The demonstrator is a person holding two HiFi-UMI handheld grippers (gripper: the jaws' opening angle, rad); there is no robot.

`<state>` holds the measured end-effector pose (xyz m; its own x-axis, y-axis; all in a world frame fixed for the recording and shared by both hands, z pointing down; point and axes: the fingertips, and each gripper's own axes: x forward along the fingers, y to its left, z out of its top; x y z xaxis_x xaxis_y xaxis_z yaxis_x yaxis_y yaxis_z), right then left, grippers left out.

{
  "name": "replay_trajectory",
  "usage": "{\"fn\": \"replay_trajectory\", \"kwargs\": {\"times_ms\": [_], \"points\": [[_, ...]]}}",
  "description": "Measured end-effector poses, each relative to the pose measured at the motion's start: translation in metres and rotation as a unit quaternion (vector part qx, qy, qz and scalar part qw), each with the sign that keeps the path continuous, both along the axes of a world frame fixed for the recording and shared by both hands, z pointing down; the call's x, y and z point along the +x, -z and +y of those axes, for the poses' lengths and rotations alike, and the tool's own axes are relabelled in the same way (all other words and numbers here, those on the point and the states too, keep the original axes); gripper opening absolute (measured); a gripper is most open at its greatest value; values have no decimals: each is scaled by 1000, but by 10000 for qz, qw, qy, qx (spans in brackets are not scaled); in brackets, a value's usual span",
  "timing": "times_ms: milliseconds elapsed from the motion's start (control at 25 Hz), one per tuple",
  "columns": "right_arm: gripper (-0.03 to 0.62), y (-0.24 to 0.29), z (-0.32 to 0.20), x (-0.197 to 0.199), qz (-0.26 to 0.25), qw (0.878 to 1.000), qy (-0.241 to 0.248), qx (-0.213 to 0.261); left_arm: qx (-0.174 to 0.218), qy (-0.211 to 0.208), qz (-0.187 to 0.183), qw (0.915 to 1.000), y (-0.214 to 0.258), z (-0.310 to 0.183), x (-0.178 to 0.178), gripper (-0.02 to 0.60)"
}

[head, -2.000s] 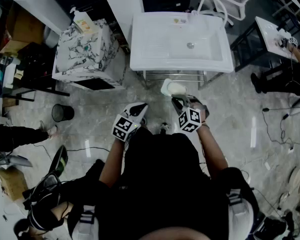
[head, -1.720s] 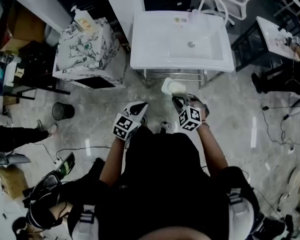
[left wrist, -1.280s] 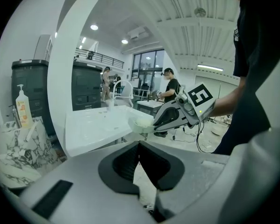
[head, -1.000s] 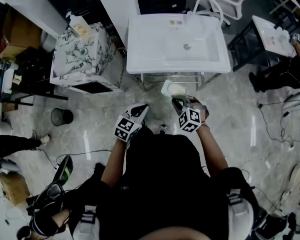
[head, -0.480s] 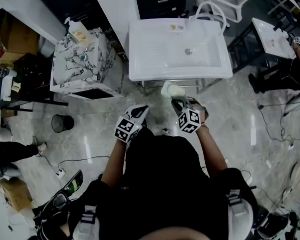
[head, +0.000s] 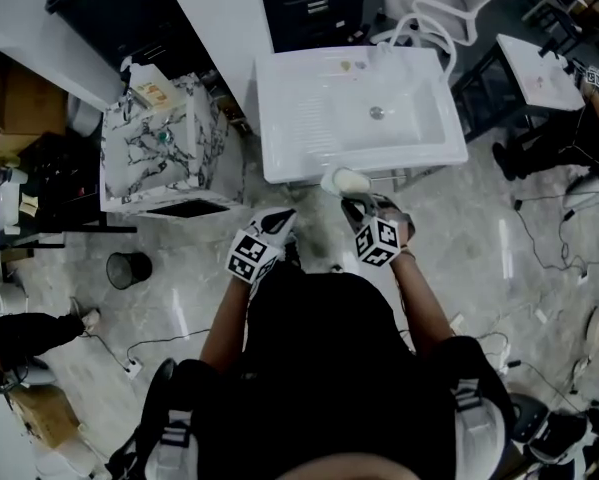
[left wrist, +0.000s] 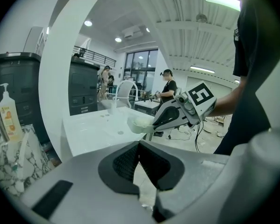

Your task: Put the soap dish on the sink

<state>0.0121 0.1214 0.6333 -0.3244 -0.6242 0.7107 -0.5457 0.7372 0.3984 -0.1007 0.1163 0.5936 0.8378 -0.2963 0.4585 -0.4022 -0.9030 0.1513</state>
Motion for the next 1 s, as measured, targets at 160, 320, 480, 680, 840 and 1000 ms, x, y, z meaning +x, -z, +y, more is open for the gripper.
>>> {"fn": "replay_trajectory", "kwargs": {"times_ms": [160, 320, 480, 680, 840, 1000], "points": [[15, 0, -18, -7, 34, 9999, -128, -5, -24, -137, 24, 9999, 1, -21, -6, 0], [15, 0, -33, -13, 52, 9997, -239, -21, -36, -271, 13, 9996, -4, -39, -13, 0], [15, -3, -47, -17, 73, 9993, -355, -69, -44, -377, 37, 9993, -6, -59, -19, 0], [15, -7, -64, -23, 116, 9986, -496, -107, -70, -541, 72, 9985, -10, -79, -23, 0], [15, -7, -76, -26, 136, 9979, -615, -126, -89, -724, 60, 9973, -15, -93, -23, 0], [15, -8, -87, -30, 163, 9973, -713, -115, -92, -870, 143, 9961, -14, -106, -24, 0]]}}
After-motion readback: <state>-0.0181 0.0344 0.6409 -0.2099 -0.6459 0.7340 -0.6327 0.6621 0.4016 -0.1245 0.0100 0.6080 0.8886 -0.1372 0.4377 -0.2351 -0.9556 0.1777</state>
